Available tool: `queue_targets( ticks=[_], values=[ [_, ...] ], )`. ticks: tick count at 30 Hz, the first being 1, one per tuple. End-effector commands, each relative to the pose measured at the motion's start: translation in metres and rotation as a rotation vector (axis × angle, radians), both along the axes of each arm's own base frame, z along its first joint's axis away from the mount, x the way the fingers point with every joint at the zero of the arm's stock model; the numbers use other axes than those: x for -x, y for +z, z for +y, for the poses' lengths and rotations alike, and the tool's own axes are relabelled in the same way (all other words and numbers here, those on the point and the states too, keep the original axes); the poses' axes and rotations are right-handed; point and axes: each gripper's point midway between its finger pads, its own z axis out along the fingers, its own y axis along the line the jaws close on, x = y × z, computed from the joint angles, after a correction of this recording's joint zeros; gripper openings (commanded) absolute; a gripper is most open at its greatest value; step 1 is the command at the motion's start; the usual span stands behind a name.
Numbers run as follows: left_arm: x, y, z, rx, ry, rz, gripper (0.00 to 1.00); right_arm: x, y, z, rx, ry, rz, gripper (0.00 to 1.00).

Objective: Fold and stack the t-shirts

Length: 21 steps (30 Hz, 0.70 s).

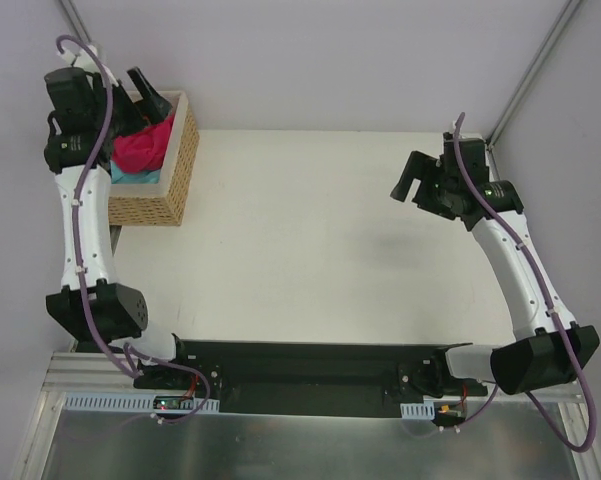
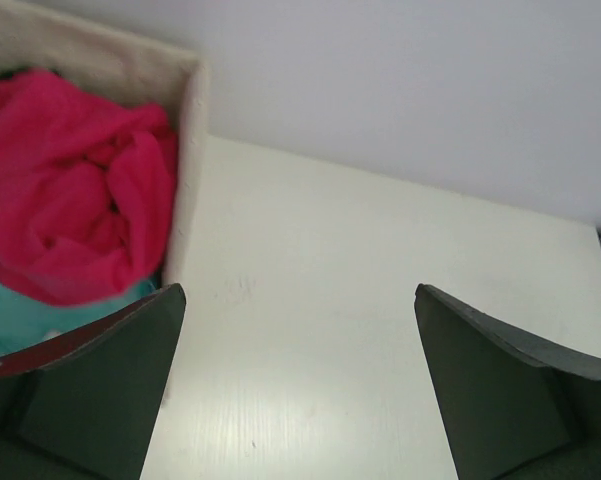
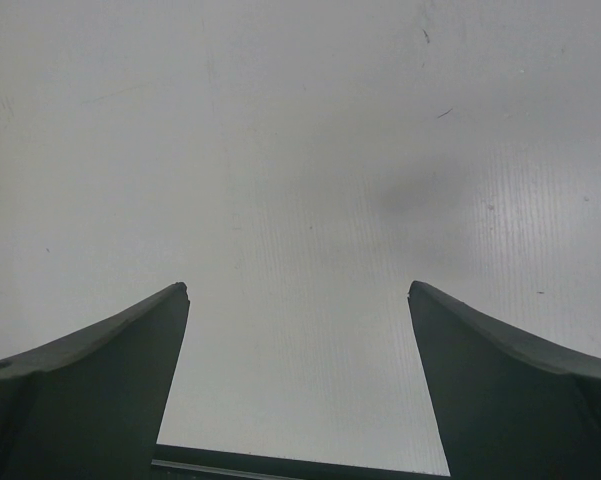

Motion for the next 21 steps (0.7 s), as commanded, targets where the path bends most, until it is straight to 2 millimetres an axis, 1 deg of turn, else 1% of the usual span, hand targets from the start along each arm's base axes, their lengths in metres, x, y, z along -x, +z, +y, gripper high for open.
queue_targets(
  ticks=[1,2,3,4,5,6,8,9,10,12,14,15,17,18,20,21],
  values=[
    [0.039,-0.065,0.017,-0.101,0.198,0.224,0.99,-0.005,0.002,0.012,-0.02,0.076,-0.038,0.96],
    [0.045,-0.083,0.023,-0.105,0.235,0.272,0.99,-0.005,0.002,0.013,-0.02,0.081,-0.041,0.96],
    [0.048,-0.089,0.029,-0.114,0.275,0.291,0.99,-0.006,0.001,0.013,-0.021,0.08,-0.041,0.96],
    [0.05,-0.09,0.031,-0.102,0.298,0.295,0.99,-0.005,0.0,0.014,-0.025,0.086,-0.038,0.96],
    [0.051,-0.099,0.032,-0.093,0.31,0.316,0.99,-0.005,0.001,0.015,-0.028,0.091,-0.043,0.96],
    [0.051,-0.103,0.039,-0.098,0.345,0.329,0.99,-0.007,0.002,0.016,-0.031,0.095,-0.05,0.96],
    [0.049,-0.112,0.045,-0.055,0.388,0.351,0.99,-0.009,0.004,0.019,-0.039,0.103,-0.056,0.96],
    [0.046,-0.119,0.051,-0.029,0.41,0.365,0.99,-0.011,0.006,0.019,-0.043,0.102,-0.064,0.96],
    [0.043,-0.121,0.052,0.017,0.424,0.365,0.99,-0.012,0.007,0.02,-0.047,0.099,-0.068,0.96],
    [0.036,-0.128,0.057,0.039,0.442,0.37,0.99,-0.014,0.01,0.021,-0.051,0.099,-0.081,0.96],
    [0.027,-0.125,0.063,0.05,0.472,0.352,0.99,-0.015,0.012,0.021,-0.054,0.101,-0.092,0.96],
    [0.021,-0.13,0.066,0.058,0.483,0.357,0.99,-0.015,0.012,0.021,-0.054,0.097,-0.093,0.96],
    [0.011,-0.126,0.07,0.081,0.502,0.333,0.97,-0.015,0.012,0.021,-0.057,0.093,-0.097,0.96],
    [0.005,-0.133,0.072,0.103,0.515,0.341,0.97,-0.015,0.011,0.02,-0.058,0.088,-0.093,0.96],
    [-0.007,-0.13,0.073,0.119,0.512,0.32,0.96,-0.014,0.01,0.021,-0.059,0.091,-0.095,0.96],
    [-0.014,-0.139,0.075,0.122,0.516,0.336,0.95,-0.015,0.01,0.021,-0.061,0.089,-0.092,0.96]
  ],
)
